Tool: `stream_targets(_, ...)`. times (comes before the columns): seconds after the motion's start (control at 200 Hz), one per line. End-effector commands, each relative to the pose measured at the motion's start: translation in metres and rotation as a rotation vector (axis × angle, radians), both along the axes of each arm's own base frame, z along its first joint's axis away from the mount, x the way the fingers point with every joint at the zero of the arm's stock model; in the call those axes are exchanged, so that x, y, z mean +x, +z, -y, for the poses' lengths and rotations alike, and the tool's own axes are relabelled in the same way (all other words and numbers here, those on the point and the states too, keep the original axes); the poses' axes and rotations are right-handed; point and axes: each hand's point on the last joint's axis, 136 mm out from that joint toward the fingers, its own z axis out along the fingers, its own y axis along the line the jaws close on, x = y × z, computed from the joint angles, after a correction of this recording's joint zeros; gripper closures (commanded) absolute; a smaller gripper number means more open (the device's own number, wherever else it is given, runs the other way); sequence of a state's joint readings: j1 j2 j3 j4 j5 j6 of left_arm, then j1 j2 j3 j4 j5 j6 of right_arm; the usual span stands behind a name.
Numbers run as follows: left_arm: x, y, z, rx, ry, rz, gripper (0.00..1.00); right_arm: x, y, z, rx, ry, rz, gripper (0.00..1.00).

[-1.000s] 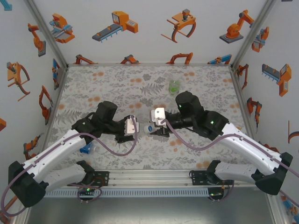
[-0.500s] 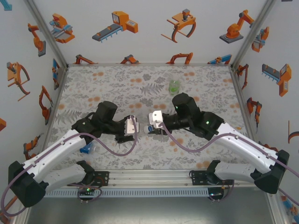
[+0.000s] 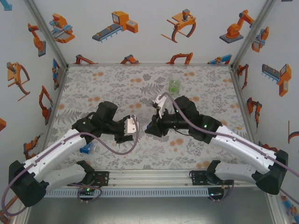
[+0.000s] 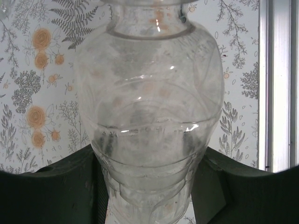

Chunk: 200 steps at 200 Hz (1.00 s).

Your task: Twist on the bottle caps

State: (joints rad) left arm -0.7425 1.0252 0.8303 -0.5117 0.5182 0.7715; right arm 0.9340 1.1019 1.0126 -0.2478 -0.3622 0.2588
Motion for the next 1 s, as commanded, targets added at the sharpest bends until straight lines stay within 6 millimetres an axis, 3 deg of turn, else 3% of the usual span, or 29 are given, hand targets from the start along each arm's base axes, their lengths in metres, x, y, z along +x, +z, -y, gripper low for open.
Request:
stream_targets(0.0,-0.006,0.024,0.013,-0.078,-0.07,0.028,1.0,0.037,0.004,0.003,0.158,-0.401,-0.437,1.0)
stream_targets(0.145,-0.006,0.024,0.015,-0.077,-0.075,0.019,1.0,0.045,-0.014,0.01,0.213,-0.622,-0.754,1.0)
stream_targets(0.305,-0.006,0.022,0.016,-0.076,-0.075,0.013,1.0,0.048,-0.002,0.0,0.183,-0.588,-0.71,1.0)
stream_targets(0.36,-0.006,0.022,0.016,-0.076,-0.077,0.012,1.0,0.047,0.006,0.0,0.162,-0.55,-0.637,1.0)
stream_targets(0.481,-0.006,0.023,0.016,-0.076,-0.077,0.014,1.0,0.044,0.031,0.007,0.143,-0.453,-0.415,0.61)
stream_targets(0.556,-0.006,0.023,0.015,-0.077,-0.077,0.016,1.0,0.04,0.045,0.013,0.123,-0.382,-0.245,0.51)
stream_targets(0.641,-0.006,0.023,0.015,-0.077,-0.076,0.017,1.0,0.031,0.06,0.015,0.105,-0.267,-0.046,0.49)
stream_targets(0.776,-0.006,0.023,0.015,-0.078,-0.078,0.022,1.0,-0.002,0.074,0.009,0.081,0.012,0.22,0.48)
stream_targets(0.851,-0.007,0.024,0.015,-0.08,-0.081,0.021,1.0,-0.03,0.071,0.005,0.054,0.228,0.347,0.48)
stream_targets(0.996,-0.009,0.025,0.015,-0.087,-0.091,0.016,1.0,-0.047,0.052,0.006,-0.048,0.434,0.532,0.49)
